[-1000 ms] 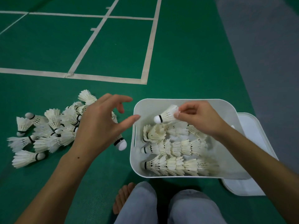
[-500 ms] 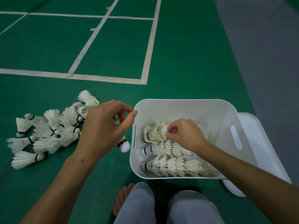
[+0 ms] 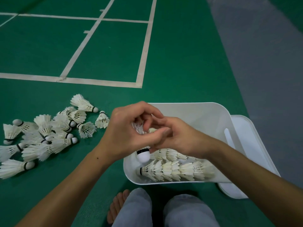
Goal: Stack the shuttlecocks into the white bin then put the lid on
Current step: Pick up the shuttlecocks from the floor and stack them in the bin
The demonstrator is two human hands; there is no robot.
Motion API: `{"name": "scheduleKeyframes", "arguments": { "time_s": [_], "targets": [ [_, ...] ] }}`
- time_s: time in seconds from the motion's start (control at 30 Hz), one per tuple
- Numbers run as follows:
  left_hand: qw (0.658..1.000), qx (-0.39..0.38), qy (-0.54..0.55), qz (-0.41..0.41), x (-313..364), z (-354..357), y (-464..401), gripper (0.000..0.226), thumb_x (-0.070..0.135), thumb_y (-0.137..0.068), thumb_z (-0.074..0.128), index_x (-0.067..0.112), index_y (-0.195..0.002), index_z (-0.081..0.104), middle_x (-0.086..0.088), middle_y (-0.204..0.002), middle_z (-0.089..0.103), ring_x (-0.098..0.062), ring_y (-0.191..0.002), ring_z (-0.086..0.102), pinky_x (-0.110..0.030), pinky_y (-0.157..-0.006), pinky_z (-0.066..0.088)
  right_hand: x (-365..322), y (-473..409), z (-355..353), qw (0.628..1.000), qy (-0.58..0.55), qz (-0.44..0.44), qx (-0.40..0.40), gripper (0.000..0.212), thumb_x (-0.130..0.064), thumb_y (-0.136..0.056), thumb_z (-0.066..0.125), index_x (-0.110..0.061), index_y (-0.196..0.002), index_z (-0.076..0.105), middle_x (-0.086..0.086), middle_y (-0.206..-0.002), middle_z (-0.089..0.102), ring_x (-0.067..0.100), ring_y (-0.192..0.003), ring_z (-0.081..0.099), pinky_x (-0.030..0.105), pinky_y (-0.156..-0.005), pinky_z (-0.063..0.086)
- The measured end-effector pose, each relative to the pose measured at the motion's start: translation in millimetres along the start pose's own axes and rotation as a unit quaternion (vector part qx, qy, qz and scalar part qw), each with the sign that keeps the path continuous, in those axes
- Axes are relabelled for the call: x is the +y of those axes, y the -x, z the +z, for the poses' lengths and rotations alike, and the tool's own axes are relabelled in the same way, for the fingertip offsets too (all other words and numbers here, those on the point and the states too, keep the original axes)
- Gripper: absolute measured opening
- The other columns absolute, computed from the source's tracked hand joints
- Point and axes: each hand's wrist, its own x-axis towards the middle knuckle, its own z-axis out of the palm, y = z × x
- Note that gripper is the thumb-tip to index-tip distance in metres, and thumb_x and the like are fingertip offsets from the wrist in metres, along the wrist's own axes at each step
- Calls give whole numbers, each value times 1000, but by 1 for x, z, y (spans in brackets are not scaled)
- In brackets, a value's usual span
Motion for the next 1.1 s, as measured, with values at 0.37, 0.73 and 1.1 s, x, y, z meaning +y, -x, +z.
{"name": "scheduleKeyframes", "arguments": {
  "time_s": [0.37,0.73,1.1],
  "targets": [
    [975,-97,-98,-175,-26,21,-15,24,17,-101,67,21,-124,68,8,-115,68,-7,-100,66,-35,-93,58,35,25,-59,949,176,25,261,11,-18,-87,85,-12,-92,78,7,-84,79,11,-75,74,24,-73,58],
    [827,-362,-272,-334,-56,82,-3,24,19,-98,65,16,-113,47,-6,-113,53,-30,-106,58,-38,-82,48,88,-5,-47,880,324,130,321,12,-29,-88,82,-21,-96,81,-10,-76,73,8,-72,71,30,-73,61],
    [857,-306,-145,-388,-71,77,-1,64,12,-95,71,22,-153,45,-3,-154,53,-25,-133,56,-33,-102,49,107,-22,-44,919,146,239,276,20,-18,-79,92,-15,-90,76,6,-86,78,26,-73,79,41,-75,67]
  ]
}}
